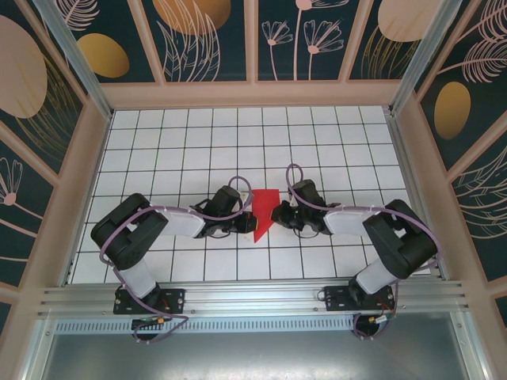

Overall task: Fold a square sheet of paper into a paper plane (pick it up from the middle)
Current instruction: Third fold the triangle at the center of the table, then fourth fold the wing at the center of the table.

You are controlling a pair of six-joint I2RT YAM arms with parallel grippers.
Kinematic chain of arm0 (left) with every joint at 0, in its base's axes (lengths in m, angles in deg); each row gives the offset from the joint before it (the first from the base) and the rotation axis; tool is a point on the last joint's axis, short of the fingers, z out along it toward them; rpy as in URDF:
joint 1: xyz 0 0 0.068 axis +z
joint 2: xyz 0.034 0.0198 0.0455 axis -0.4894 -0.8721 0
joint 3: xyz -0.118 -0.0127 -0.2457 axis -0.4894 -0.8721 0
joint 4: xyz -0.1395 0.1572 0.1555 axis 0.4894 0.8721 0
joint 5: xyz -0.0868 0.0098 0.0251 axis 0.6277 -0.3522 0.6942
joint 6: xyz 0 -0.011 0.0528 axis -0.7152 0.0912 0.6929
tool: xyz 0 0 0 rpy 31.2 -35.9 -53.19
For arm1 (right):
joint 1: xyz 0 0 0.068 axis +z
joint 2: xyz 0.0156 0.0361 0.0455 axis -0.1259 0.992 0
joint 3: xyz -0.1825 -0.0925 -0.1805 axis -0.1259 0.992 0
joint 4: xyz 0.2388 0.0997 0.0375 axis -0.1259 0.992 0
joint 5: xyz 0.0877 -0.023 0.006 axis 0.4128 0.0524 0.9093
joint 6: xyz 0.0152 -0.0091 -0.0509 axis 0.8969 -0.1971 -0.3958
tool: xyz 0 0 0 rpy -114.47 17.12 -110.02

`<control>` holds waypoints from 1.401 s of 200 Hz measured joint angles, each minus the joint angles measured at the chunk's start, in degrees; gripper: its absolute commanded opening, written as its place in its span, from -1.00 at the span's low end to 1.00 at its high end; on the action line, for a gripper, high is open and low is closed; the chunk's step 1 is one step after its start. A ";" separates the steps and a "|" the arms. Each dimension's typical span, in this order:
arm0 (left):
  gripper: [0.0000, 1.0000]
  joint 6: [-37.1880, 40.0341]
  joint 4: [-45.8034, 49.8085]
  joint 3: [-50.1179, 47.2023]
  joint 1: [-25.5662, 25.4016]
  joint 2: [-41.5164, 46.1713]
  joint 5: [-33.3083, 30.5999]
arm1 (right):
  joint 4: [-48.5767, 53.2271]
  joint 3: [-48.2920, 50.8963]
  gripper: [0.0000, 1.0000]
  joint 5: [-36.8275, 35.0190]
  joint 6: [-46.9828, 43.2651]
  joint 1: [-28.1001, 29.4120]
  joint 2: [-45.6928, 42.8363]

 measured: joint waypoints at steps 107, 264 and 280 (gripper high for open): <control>-0.82 2.58 2.75 0.57 0.02 0.79 -0.31 | 5.66 -2.99 -0.39 0.44 -4.61 -6.93 -3.91; -0.86 4.04 10.82 5.05 0.02 3.67 -4.61 | 3.74 -2.97 -0.29 5.99 -5.44 -6.95 -0.76; -0.87 4.04 10.97 5.03 0.02 3.34 -5.05 | 3.65 -2.97 -0.28 6.03 -5.44 -6.95 -0.74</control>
